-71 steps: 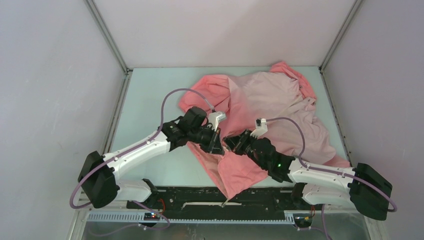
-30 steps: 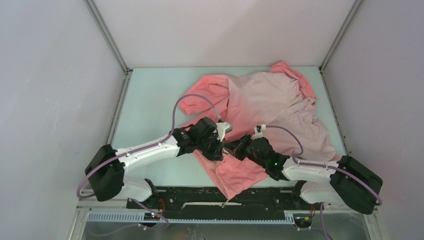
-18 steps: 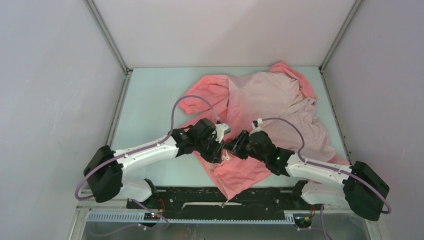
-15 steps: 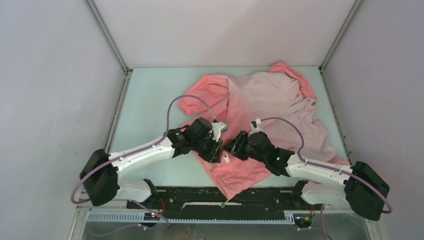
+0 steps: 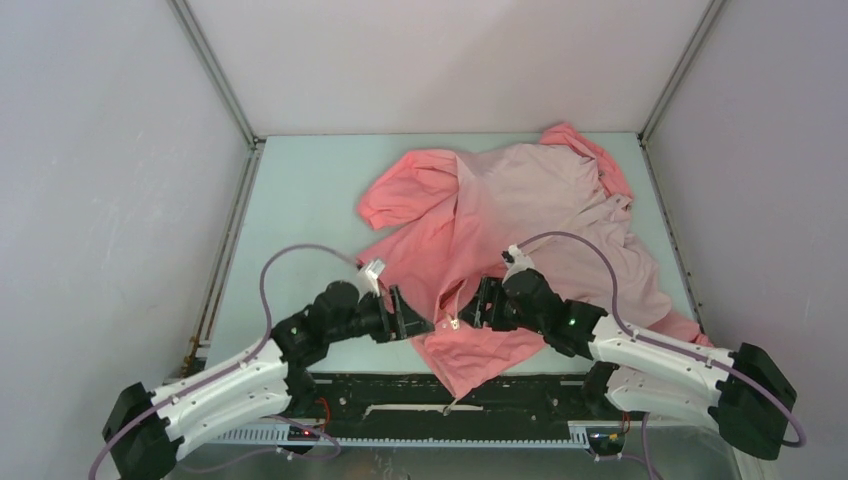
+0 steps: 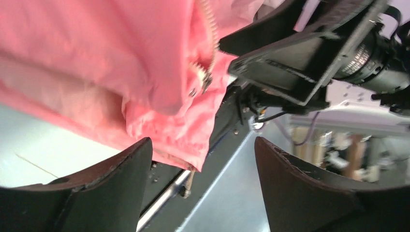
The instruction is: Zip up the jacket
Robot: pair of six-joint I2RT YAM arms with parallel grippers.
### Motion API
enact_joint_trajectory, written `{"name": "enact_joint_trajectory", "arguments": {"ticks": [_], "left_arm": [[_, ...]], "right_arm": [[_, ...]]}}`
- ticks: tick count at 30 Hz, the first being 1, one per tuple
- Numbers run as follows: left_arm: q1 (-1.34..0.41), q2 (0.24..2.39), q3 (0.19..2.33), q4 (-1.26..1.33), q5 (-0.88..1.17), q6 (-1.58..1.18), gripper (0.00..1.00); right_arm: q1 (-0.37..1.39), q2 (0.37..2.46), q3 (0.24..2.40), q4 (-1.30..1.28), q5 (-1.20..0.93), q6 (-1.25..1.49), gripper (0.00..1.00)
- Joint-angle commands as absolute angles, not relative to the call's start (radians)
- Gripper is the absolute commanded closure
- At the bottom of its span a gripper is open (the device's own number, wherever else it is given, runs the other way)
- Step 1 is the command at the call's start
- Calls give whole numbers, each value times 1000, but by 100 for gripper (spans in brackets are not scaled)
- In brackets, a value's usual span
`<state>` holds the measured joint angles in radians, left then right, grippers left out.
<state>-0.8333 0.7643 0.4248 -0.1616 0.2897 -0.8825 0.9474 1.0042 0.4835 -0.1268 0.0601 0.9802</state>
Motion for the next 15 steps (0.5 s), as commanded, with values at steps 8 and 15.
{"name": "enact_joint_trajectory", "arguments": {"ticks": [8, 15], "left_arm": [[-1011, 715, 225, 255, -43, -1475, 38], [-1103, 832, 215, 353, -144, -1543, 54]], "right_arm": [[880, 928, 500, -94, -137, 464, 41], [886, 882, 501, -51, -138, 254, 41]]}}
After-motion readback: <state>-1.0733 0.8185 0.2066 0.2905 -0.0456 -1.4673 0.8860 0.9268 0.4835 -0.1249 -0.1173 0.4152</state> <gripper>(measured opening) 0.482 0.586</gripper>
